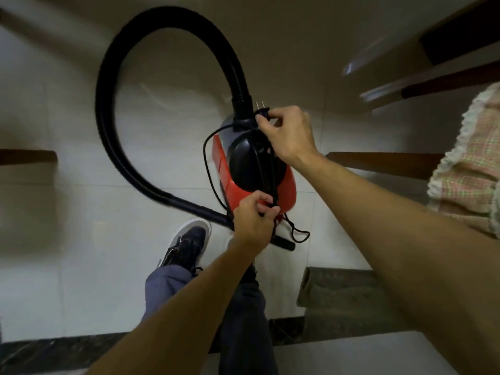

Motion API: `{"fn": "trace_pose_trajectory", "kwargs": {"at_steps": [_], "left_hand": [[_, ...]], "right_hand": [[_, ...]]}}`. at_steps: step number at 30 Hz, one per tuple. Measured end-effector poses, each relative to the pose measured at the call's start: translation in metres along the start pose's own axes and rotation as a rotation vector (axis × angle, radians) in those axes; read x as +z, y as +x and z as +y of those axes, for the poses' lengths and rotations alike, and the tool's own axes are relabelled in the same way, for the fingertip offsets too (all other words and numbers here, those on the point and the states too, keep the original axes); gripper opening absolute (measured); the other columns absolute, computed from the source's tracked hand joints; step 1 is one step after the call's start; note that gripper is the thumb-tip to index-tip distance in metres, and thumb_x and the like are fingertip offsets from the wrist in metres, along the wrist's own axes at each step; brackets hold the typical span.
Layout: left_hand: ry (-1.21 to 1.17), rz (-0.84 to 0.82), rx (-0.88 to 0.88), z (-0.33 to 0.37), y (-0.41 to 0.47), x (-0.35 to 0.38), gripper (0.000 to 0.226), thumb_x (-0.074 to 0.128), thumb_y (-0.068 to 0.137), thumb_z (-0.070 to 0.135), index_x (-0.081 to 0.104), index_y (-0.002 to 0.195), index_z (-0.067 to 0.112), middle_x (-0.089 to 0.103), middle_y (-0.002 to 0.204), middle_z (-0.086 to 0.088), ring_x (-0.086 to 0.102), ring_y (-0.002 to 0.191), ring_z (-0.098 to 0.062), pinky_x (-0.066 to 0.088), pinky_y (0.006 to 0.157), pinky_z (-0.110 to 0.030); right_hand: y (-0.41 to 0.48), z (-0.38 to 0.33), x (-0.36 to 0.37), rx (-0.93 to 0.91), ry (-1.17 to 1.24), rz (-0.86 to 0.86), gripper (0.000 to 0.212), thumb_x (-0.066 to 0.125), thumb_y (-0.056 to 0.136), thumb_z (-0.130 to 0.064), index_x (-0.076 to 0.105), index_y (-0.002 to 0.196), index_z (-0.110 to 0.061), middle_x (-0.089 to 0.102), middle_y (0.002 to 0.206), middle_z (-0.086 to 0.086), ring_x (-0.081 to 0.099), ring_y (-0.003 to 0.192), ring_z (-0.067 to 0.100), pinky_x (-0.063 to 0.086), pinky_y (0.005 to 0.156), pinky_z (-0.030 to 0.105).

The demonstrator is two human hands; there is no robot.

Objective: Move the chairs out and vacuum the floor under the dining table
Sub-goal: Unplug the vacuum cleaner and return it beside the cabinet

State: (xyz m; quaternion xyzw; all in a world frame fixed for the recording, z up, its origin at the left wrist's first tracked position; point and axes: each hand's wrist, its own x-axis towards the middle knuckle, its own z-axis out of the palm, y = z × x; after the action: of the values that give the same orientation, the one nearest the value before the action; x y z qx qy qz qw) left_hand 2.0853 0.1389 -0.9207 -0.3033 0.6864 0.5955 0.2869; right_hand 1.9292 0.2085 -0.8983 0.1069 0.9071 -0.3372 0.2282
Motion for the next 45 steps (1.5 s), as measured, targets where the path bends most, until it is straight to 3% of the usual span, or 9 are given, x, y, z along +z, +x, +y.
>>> {"fn": "trace_pose_trajectory", "kwargs": {"at_steps": [6,10,13,18,23,26,33,41,45], "left_hand": [[-0.086,0.174,-0.08,-0.021,0.015,0.014,0.025,0.078,0.082,0.011,0.055,0.075,0.019,0.063,0.064,-0.013,0.071,0.067,-0.023,0.062,0.068,-0.046],[-0.082,0.212,-0.032,-0.025,0.021,0.014,0.026,0.076,0.084,0.012,0.053,0.076,0.02,0.056,0.06,0.002,0.056,0.052,0.0,0.053,0.058,-0.016],[-0.085,0.201,0.005,-0.023,0.023,0.011,0.024,0.076,0.084,0.013,0.053,0.079,0.02,0.056,0.063,0.003,0.051,0.05,0.001,0.047,0.052,-0.011],[-0.125,0.163,0.002,-0.024,0.026,-0.004,0.022,0.078,0.083,0.02,0.056,0.087,0.019,0.059,0.07,0.0,0.054,0.056,-0.007,0.047,0.053,-0.015],[-0.011,0.164,-0.033,-0.044,0.024,-0.037,0.027,0.075,0.084,0.036,0.054,0.091,0.022,0.061,0.076,-0.004,0.058,0.064,-0.012,0.052,0.059,-0.025],[0.052,0.183,-0.133,-0.065,0.024,-0.064,0.037,0.071,0.087,0.04,0.054,0.11,0.017,0.061,0.079,-0.001,0.059,0.071,-0.012,0.045,0.058,-0.015],[-0.046,0.271,-0.516,-0.134,0.054,-0.112,0.078,0.068,0.086,0.051,0.031,0.145,0.015,0.049,0.141,-0.018,0.052,0.124,-0.035,0.045,0.105,-0.045],[-0.15,0.39,-0.514,-0.17,0.114,-0.133,0.073,0.07,0.089,0.036,0.031,0.143,0.007,0.049,0.142,-0.016,0.05,0.127,-0.034,0.04,0.107,-0.038],[-0.208,0.505,-0.503,-0.19,0.139,-0.13,0.062,0.074,0.085,0.034,0.038,0.13,0.01,0.058,0.127,-0.016,0.06,0.112,-0.034,0.05,0.1,-0.046]], "right_hand": [[0.022,0.012,0.014,-0.073,-0.139,-0.034,0.024,0.061,0.092,-0.041,0.076,0.101,-0.026,0.069,0.074,-0.003,0.068,0.071,0.017,0.059,0.068,0.039],[0.034,0.011,0.023,-0.107,-0.236,-0.022,0.028,0.062,0.09,-0.045,0.076,0.103,-0.025,0.07,0.084,-0.001,0.067,0.079,0.019,0.058,0.07,0.038],[0.037,0.009,0.032,-0.116,-0.279,-0.032,0.031,0.063,0.089,-0.047,0.075,0.102,-0.022,0.071,0.09,0.001,0.067,0.083,0.021,0.057,0.074,0.04],[0.023,0.013,0.029,-0.116,-0.27,-0.035,0.037,0.057,0.094,-0.044,0.07,0.113,-0.015,0.068,0.094,0.003,0.065,0.09,0.023,0.054,0.078,0.039],[-0.025,0.041,0.027,-0.085,-0.205,-0.014,0.058,0.055,0.094,-0.047,0.043,0.143,-0.018,0.053,0.128,0.005,0.055,0.113,0.019,0.05,0.095,0.038],[-0.052,0.054,0.037,-0.063,-0.126,-0.026,0.064,0.062,0.09,-0.045,0.035,0.144,-0.021,0.05,0.133,0.001,0.051,0.118,0.014,0.048,0.098,0.036],[-0.067,0.075,0.072,-0.074,-0.031,0.096,0.065,0.067,0.089,-0.037,0.036,0.142,-0.014,0.042,0.137,0.003,0.04,0.117,0.005,0.033,0.087,0.009],[-0.053,0.083,0.098,-0.125,0.081,0.273,0.052,0.052,0.093,-0.041,0.041,0.135,-0.012,0.043,0.13,0.007,0.043,0.113,0.008,0.039,0.085,0.015],[-0.05,0.091,0.103,-0.167,0.108,0.34,0.051,0.053,0.094,-0.042,0.044,0.133,-0.012,0.046,0.126,0.007,0.048,0.114,0.014,0.048,0.092,0.036]]}}
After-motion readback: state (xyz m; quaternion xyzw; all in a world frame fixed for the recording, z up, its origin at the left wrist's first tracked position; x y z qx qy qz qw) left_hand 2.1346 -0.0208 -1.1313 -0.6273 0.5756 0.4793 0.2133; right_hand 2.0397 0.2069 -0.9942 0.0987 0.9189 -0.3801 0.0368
